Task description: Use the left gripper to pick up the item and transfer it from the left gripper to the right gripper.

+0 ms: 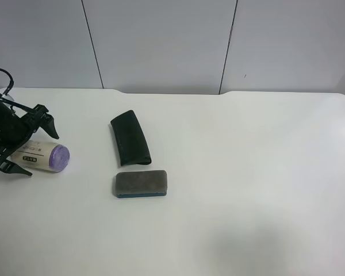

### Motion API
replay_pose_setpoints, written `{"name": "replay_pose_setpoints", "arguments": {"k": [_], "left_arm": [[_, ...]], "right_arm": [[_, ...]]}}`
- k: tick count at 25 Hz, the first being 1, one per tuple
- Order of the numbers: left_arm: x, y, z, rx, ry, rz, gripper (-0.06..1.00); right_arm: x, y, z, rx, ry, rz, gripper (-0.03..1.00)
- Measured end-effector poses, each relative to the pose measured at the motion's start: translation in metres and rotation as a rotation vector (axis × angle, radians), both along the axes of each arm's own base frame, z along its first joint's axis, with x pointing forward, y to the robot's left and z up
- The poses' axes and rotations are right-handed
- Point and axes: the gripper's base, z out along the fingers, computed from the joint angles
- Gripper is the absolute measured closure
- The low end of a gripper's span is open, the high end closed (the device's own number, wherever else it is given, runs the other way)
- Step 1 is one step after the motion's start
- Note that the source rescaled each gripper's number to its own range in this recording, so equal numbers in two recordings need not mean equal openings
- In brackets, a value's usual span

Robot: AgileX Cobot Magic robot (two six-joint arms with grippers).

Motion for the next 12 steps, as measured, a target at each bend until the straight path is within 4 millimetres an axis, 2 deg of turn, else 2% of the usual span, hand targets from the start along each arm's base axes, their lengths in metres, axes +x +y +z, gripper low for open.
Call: {"name": "replay_pose_setpoints", "arguments": {"k": [4, 6, 7, 9, 11, 12], "left_arm": [[-0.0004, -0.0002, -0.0061, -0.014, 0.027, 0.033, -0.06], [-0.0007, -0.0001, -0.0062, -0.014, 0.03, 0.036, 0.0], [-0.0007, 0.0, -0.0063, -0.012, 0.03, 0.034, 0.08], [-0.0008, 0.0002, -0.0063, -0.01, 0.03, 0.032, 0.34], [-0.0008, 0.0003, -0.0063, -0.008, 0.031, 0.03, 0.67], [-0.0006, 0.0004, -0.0062, -0.007, 0.029, 0.029, 0.8]], "right_arm": [[0.0, 0.0, 0.0, 0.0, 0.0, 0.0, -0.03], [0.0, 0.0, 0.0, 0.0, 0.0, 0.0, -0.03], [0.0, 0.0, 0.0, 0.0, 0.0, 0.0, -0.03], [0.0, 0.0, 0.0, 0.0, 0.0, 0.0, -0.03], [0.0, 0.0, 0.0, 0.0, 0.0, 0.0, -0.03], [0.0, 0.0, 0.0, 0.0, 0.0, 0.0, -0.03]]}}
